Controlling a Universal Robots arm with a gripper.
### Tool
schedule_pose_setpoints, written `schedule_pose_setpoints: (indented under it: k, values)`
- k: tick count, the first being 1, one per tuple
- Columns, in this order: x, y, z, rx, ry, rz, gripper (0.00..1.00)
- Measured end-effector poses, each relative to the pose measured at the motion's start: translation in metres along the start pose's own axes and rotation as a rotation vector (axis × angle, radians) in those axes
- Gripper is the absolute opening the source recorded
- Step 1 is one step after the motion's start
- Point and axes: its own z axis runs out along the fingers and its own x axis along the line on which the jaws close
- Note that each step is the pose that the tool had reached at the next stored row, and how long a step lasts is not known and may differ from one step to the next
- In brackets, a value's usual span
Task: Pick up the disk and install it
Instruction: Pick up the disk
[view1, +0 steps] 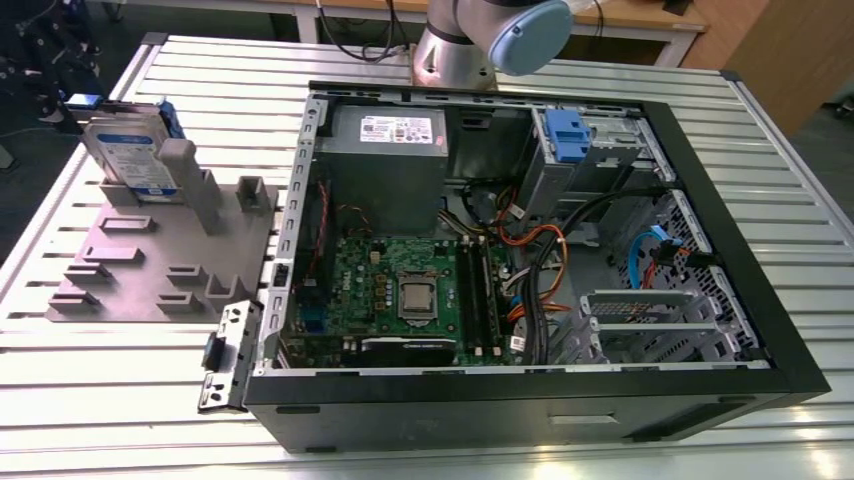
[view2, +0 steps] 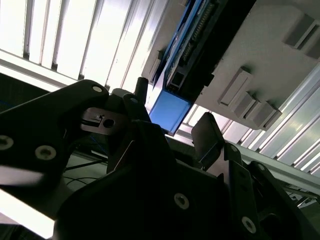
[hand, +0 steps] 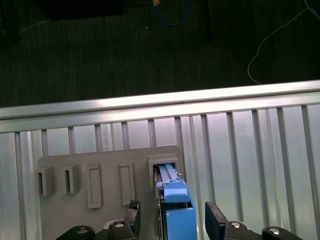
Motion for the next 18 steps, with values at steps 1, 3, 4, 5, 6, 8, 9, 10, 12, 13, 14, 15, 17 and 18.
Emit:
schedule_pose_setpoints:
  k: [1,3,4,5,6,8,9,10,12,13,14,15,17,18]
  values:
    - [0.0000,0.0000,0.0001,0.0001,0.0000,0.000,0.62]
    - [0.0000,0.0000,0.0001,0.0001,0.0000,0.000,0.61]
    - [0.0000,0.0000,0.0002,0.0001,-0.0001,0.000,0.61]
    - [0.0000,0.0000,0.0004,0.0001,0.0000,0.000,0.54]
    - [0.0000,-0.0001,0.0005,0.0001,-0.0001,0.000,0.54]
    - [-0.0003,0.0000,0.0010,0.0001,-0.0003,-0.001,0.54]
    - [-0.0003,0.0000,0.0016,0.0002,-0.0007,-0.002,0.54]
    - [-0.0002,0.0000,0.0023,0.0006,-0.0010,-0.003,0.53]
    - [-0.0002,0.0000,0.0032,0.0014,-0.0010,-0.009,0.53]
    - [-0.0002,0.0000,0.0037,0.0027,-0.0010,-0.014,0.45]
    - [-0.0001,0.0000,0.0042,0.0047,-0.0010,-0.020,0.45]
    - [-0.0001,0.0000,0.0049,0.0081,-0.0013,-0.028,0.45]
    - [-0.0001,-0.0001,0.0062,0.0138,-0.0017,-0.041,0.45]
    - [0.0000,0.0001,0.0070,0.0159,-0.0019,-0.045,0.45]
